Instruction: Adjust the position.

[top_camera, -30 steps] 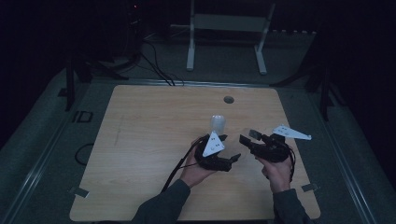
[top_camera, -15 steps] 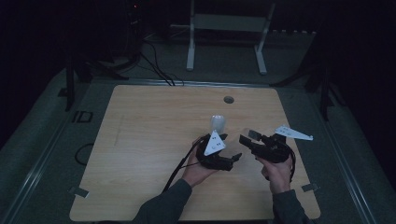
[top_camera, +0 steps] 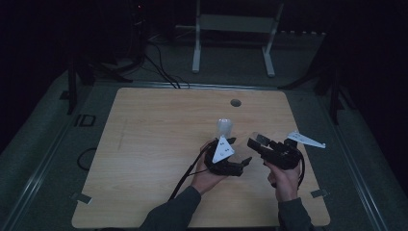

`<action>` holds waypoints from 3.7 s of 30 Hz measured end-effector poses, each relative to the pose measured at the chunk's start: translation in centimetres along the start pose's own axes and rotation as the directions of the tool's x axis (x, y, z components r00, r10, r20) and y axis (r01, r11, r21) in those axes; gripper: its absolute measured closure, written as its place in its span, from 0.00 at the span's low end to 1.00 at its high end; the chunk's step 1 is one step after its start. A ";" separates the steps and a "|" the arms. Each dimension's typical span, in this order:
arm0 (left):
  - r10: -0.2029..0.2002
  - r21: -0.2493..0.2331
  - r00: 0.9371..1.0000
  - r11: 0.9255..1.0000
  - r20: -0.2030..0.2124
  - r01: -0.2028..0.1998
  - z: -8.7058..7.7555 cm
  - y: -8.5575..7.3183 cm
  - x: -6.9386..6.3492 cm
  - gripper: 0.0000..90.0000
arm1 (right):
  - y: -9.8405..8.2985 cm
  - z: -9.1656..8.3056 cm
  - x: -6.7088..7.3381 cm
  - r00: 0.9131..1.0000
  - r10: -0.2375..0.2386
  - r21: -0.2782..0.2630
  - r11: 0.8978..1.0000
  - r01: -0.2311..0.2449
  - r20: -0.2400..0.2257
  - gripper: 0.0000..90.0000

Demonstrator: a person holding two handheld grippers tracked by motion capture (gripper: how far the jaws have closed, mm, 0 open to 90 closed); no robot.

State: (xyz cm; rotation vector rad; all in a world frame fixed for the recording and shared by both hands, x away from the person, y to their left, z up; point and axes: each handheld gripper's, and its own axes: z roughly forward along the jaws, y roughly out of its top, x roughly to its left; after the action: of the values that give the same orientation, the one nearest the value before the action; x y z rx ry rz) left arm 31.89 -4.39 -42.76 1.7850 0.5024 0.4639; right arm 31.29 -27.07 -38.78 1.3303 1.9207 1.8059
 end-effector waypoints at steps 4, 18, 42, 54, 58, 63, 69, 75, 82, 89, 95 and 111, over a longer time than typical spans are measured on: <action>-0.003 -0.002 1.000 1.000 0.001 0.003 0.2 0.0 -0.1 0.20 | -0.1 -0.1 -0.1 1.000 0.025 -0.018 1.000 -0.025 -0.006 0.46; -0.007 -0.015 1.000 1.000 0.008 0.007 0.8 0.1 -0.4 0.22 | -0.5 -0.2 -0.3 0.996 0.083 -0.069 0.994 -0.085 -0.025 0.46; 0.019 -0.002 1.000 1.000 0.014 -0.019 0.8 0.1 -0.4 0.34 | -0.7 0.0 -0.5 0.995 0.086 -0.030 0.996 -0.087 -0.049 0.40; 0.038 -0.008 0.999 0.999 0.007 -0.038 -0.8 0.4 0.5 0.34 | 0.3 -1.0 0.1 0.996 -0.066 0.043 0.997 0.069 -0.065 0.37; 0.053 -0.014 0.999 0.999 -0.001 -0.053 -1.5 0.5 0.7 0.34 | 0.7 -1.5 0.1 0.990 -0.120 0.073 0.989 0.126 -0.079 0.37; 0.052 -0.018 0.999 0.998 -0.007 -0.052 -2.1 0.5 0.9 0.34 | 1.0 -1.7 0.1 0.983 -0.165 0.116 0.978 0.174 -0.084 0.37; 0.062 -0.009 0.998 0.998 -0.008 -0.062 -2.6 0.4 1.1 0.34 | 1.4 -1.4 0.2 0.969 -0.239 0.199 0.948 0.247 -0.067 0.40; 0.055 -0.002 0.998 0.998 -0.008 -0.055 -2.9 0.4 1.6 0.34 | 2.2 -1.2 0.6 0.943 -0.329 0.276 0.904 0.327 -0.039 0.41; 0.057 0.006 0.998 0.998 0.004 -0.057 -3.3 0.5 1.8 0.34 | 3.0 -0.9 1.5 0.893 -0.449 0.362 0.829 0.425 -0.020 0.42; 0.048 0.008 0.998 0.999 0.031 -0.048 -3.8 0.7 2.2 0.34 | 3.7 -0.5 2.0 0.851 -0.524 0.438 0.756 0.487 -0.042 0.42; 0.049 0.021 0.997 0.999 0.053 -0.050 -3.9 0.7 2.3 0.34 | 3.9 0.1 2.6 0.798 -0.599 0.516 0.663 0.542 -0.067 0.42; 0.074 0.062 0.993 0.995 0.089 -0.080 -3.8 0.4 2.3 0.34 | 3.8 0.9 3.6 0.735 -0.656 0.601 0.520 0.607 -0.175 0.42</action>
State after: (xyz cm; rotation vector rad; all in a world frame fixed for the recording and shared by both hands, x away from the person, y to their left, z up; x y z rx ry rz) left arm 31.71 -0.18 -41.23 1.8841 0.3935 0.4256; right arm 31.57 -24.48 -34.11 0.5917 2.6124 0.7532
